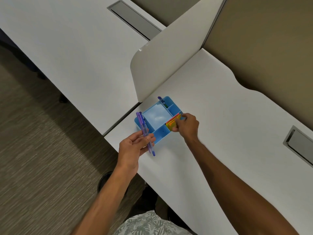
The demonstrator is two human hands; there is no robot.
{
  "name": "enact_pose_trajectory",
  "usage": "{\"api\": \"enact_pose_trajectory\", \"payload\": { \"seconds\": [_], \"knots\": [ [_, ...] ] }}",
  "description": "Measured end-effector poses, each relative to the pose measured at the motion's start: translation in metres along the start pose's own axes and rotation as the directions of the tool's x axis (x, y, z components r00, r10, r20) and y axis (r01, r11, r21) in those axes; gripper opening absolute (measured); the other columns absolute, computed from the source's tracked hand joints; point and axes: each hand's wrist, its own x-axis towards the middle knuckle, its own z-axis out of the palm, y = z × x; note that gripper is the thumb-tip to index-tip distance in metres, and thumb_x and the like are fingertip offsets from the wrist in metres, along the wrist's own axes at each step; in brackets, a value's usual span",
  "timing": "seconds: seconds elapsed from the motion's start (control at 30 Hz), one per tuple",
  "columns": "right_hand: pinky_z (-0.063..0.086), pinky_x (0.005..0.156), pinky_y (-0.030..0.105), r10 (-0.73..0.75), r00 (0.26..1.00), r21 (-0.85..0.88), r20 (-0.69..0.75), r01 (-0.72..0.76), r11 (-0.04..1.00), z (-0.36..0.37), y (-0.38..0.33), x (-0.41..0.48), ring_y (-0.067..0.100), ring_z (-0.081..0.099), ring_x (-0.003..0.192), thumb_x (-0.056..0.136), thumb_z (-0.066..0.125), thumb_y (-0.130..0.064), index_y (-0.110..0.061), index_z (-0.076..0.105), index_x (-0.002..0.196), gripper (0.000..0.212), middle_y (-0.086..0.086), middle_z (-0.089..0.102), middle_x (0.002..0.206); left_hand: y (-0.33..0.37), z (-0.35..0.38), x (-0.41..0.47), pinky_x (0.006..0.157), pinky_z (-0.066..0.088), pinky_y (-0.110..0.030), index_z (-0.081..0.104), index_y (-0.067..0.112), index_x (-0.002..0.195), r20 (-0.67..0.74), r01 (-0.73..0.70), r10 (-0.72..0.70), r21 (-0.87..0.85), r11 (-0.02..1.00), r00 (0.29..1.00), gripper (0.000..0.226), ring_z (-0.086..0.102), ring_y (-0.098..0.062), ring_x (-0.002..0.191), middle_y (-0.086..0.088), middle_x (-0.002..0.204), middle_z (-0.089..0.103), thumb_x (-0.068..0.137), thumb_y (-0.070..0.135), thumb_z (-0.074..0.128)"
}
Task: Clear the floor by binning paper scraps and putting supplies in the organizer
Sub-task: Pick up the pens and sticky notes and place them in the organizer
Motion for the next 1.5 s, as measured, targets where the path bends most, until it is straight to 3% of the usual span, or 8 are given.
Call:
{"api": "enact_pose_trajectory", "payload": {
  "seconds": [0.17,0.33,0.73,0.87,0.93,1.03,1.23,1.5],
  "knots": [
    [0.059,0.061,0.022,-0.209,0.968,0.236,0.137,0.173,0.956,-0.020,-0.015,-0.032,0.019,0.070,0.075,0.091,0.071,-0.024,-0.013,0.069,0.112,0.024,0.008,0.073,0.098,0.004,0.002,0.002,0.088,0.061,-0.036,0.066,0.011,0.123,0.071,-0.004,-0.001,0.070,0.998,0.997,0.030,0.076,-0.023,0.098,-0.008,0.106,0.078,0.094,0.004,0.063],
    [0.058,0.067,0.024,-0.452,0.717,0.435,0.531,0.227,0.871,-0.037,-0.043,-0.061,0.022,0.073,0.078,0.087,0.075,-0.028,-0.021,0.071,0.113,0.028,0.002,0.075,0.092,0.010,0.010,-0.002,0.095,0.057,-0.046,0.067,0.010,0.122,0.145,0.006,-0.038,0.217,0.976,0.989,0.029,0.076,-0.025,0.097,-0.009,0.106,0.078,0.094,0.005,0.063],
    [0.058,0.064,0.029,-0.486,0.615,0.395,0.621,0.290,0.872,-0.061,-0.067,-0.052,0.031,0.070,0.075,0.081,0.080,-0.010,-0.013,0.068,0.104,0.025,0.010,0.073,0.082,0.024,0.022,-0.005,0.093,0.058,-0.048,0.070,0.006,0.117,0.201,-0.058,-0.029,0.414,0.908,0.979,0.027,0.077,-0.025,0.090,-0.009,0.103,0.078,0.090,0.009,0.069],
    [0.061,0.068,0.037,-0.471,0.631,0.368,0.616,0.298,0.881,-0.067,-0.075,-0.042,0.034,0.071,0.075,0.080,0.078,0.000,0.002,0.066,0.099,0.022,0.020,0.072,0.084,0.021,0.027,0.003,0.079,0.061,-0.023,0.071,0.016,0.117,0.169,-0.193,0.119,0.534,0.824,0.978,0.029,0.072,-0.020,0.102,-0.004,0.109,0.075,0.089,0.023,0.073],
    [0.061,0.065,0.033,-0.464,0.667,0.353,0.582,0.307,0.884,-0.073,-0.080,-0.036,0.032,0.073,0.075,0.080,0.077,0.003,0.005,0.065,0.095,0.019,0.023,0.072,0.085,0.021,0.027,0.008,0.062,0.054,-0.007,0.066,0.019,0.126,0.174,-0.260,0.194,0.579,0.773,0.965,0.039,0.067,-0.016,0.110,0.000,0.120,0.071,0.089,0.030,0.071],
    [0.060,0.063,0.026,-0.457,0.753,0.271,0.473,0.369,0.889,-0.083,-0.085,-0.022,0.033,0.075,0.079,0.080,0.077,0.002,-0.002,0.066,0.090,0.015,0.025,0.073,0.090,0.019,0.024,0.019,0.061,0.048,0.000,0.058,0.020,0.134,0.164,-0.320,0.281,0.633,0.706,0.946,0.046,0.060,-0.015,0.123,0.001,0.132,0.064,0.091,0.036,0.067],
    [0.063,0.069,0.026,-0.475,0.856,0.095,0.204,0.466,0.880,-0.084,-0.089,0.013,0.020,0.074,0.074,0.084,0.076,-0.004,-0.001,0.067,0.099,0.018,0.013,0.073,0.088,0.008,0.009,0.033,0.083,0.054,-0.024,0.054,0.024,0.136,0.139,-0.359,0.426,0.791,0.496,0.894,0.050,0.057,-0.017,0.125,-0.004,0.139,0.059,0.092,0.046,0.063],
    [0.049,0.058,0.003,-0.533,0.842,-0.121,0.081,0.539,0.833,-0.056,-0.091,0.055,0.003,0.068,0.068,0.086,0.076,-0.011,-0.011,0.069,0.096,0.012,0.002,0.071,0.085,-0.001,-0.003,0.043,0.120,0.014,-0.034,0.031,0.017,0.154,0.232,-0.393,0.515,0.891,0.228,0.825,0.074,0.019,-0.019,0.153,-0.006,0.163,0.029,0.094,0.058,0.047]
  ]
}}
